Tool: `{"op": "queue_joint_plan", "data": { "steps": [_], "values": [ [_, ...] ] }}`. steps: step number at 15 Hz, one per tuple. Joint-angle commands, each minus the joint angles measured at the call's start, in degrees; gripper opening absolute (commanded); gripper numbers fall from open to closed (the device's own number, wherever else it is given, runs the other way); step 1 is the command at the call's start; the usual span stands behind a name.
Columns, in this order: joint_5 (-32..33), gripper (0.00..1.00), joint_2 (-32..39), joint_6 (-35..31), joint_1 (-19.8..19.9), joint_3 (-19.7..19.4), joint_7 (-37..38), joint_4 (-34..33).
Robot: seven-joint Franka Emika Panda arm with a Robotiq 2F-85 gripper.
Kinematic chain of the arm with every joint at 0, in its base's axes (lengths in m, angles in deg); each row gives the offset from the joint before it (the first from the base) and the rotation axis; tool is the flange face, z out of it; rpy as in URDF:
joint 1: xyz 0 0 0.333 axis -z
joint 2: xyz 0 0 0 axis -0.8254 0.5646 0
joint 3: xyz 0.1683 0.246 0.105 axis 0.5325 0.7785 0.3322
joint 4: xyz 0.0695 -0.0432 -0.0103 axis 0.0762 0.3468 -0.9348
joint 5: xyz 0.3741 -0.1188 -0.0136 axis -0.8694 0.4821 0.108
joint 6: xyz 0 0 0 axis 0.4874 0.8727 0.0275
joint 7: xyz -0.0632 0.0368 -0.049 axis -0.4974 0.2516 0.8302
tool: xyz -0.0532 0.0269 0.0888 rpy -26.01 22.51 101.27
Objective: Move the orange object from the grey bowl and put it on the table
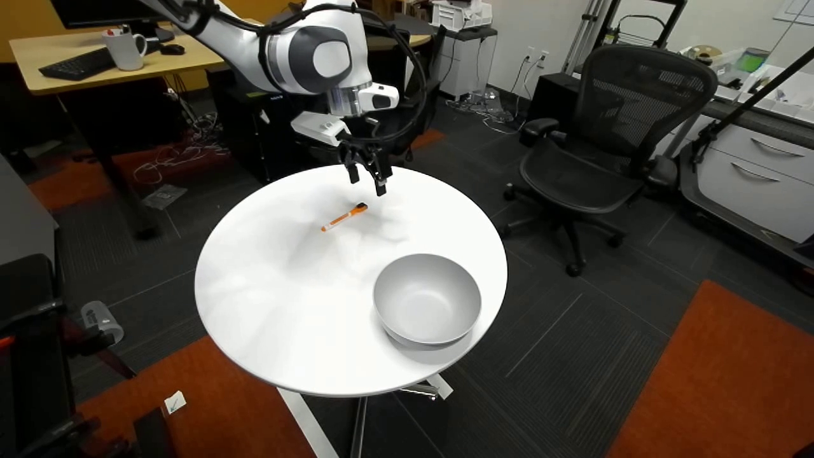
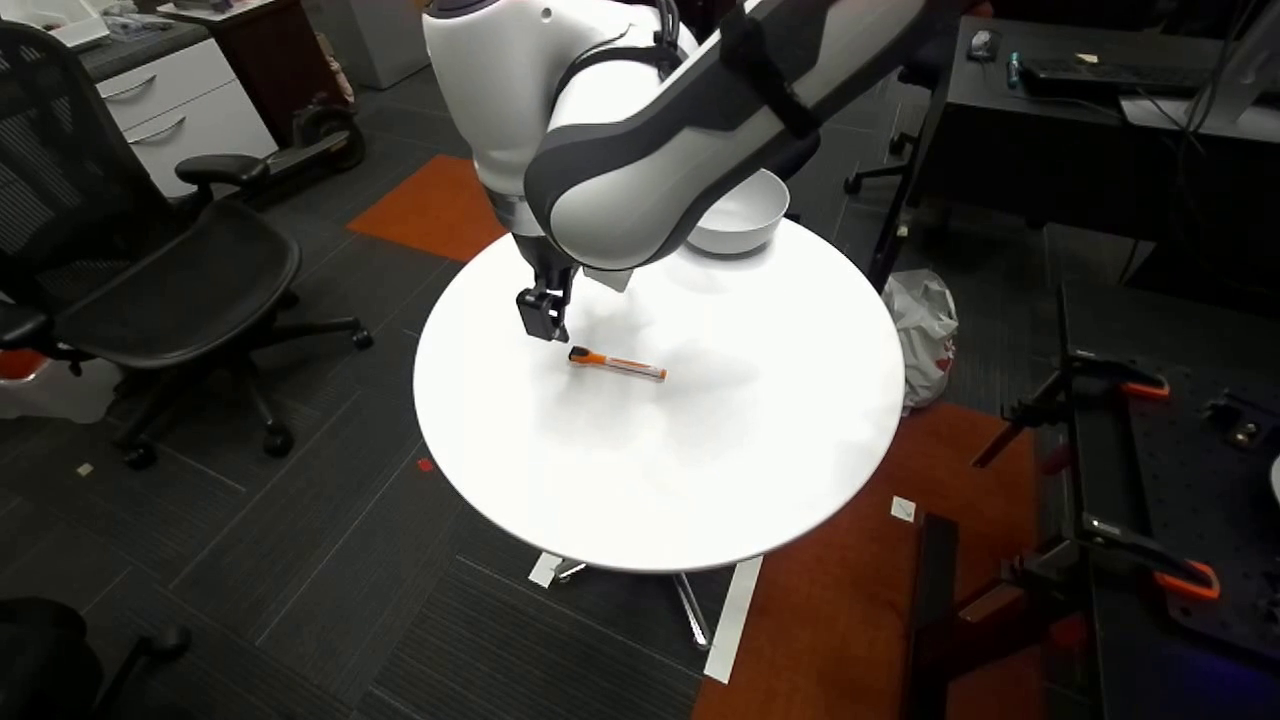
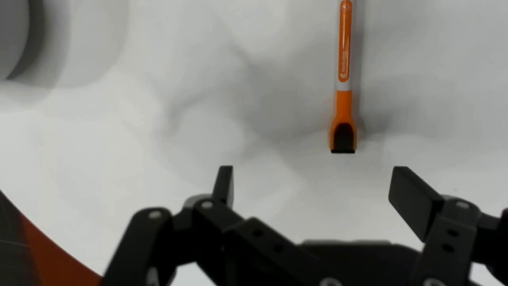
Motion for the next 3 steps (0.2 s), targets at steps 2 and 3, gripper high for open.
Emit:
{"op": "queue_joint_plan", "data": {
  "steps": [2,3],
  "values": [
    [-0.4,1.00,0.1,0.1,0.2,0.0,-1.8,-0.2],
    [-0.4,1.00,0.1,0.1,0.4,0.1,-2.3,-0.2]
  ]
}}
